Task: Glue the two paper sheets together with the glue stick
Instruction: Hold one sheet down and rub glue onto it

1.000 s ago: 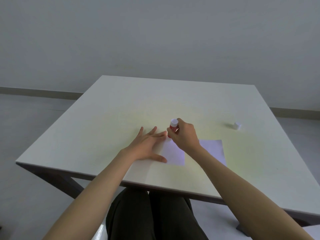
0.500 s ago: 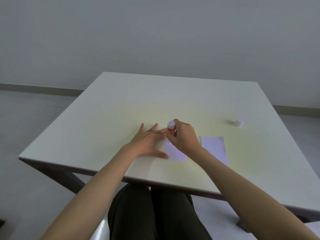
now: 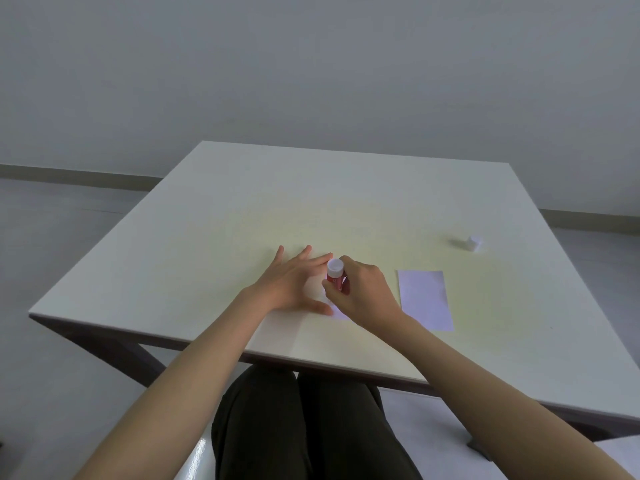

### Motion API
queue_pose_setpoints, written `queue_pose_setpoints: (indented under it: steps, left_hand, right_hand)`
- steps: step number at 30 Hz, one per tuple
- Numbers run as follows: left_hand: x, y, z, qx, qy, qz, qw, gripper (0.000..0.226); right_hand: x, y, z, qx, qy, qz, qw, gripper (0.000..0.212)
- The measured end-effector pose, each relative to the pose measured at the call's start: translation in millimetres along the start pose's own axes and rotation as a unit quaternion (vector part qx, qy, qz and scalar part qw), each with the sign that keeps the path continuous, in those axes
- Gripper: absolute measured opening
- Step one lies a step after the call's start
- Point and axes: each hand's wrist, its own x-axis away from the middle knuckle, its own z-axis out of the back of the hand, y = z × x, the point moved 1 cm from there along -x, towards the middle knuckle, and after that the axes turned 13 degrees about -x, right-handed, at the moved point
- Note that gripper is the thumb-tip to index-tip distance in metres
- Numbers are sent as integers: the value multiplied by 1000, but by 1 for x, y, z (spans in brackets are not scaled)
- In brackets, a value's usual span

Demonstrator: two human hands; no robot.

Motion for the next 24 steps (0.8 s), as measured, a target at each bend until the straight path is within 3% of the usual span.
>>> queue_pose_setpoints:
  steps: [4,11,19,24]
  left_hand:
    - [-1,0,0,-11,-2,-1,1000,82]
    - [-1,-3,0,-18,-17,12,1000,108]
    - [-3,-5,-2,-29,-15,2,999,110]
    - [-3,-6,-2,-42,-34,2,999,109]
  right_hand:
    - [2,-1,2,-12,-8,-15,1000,14]
    - [0,9,23,-6,-10,-50,999,17]
    - [-3,23,45,6,20,-89,996,17]
    - [-21,5,38,-28,33,-40,998,18]
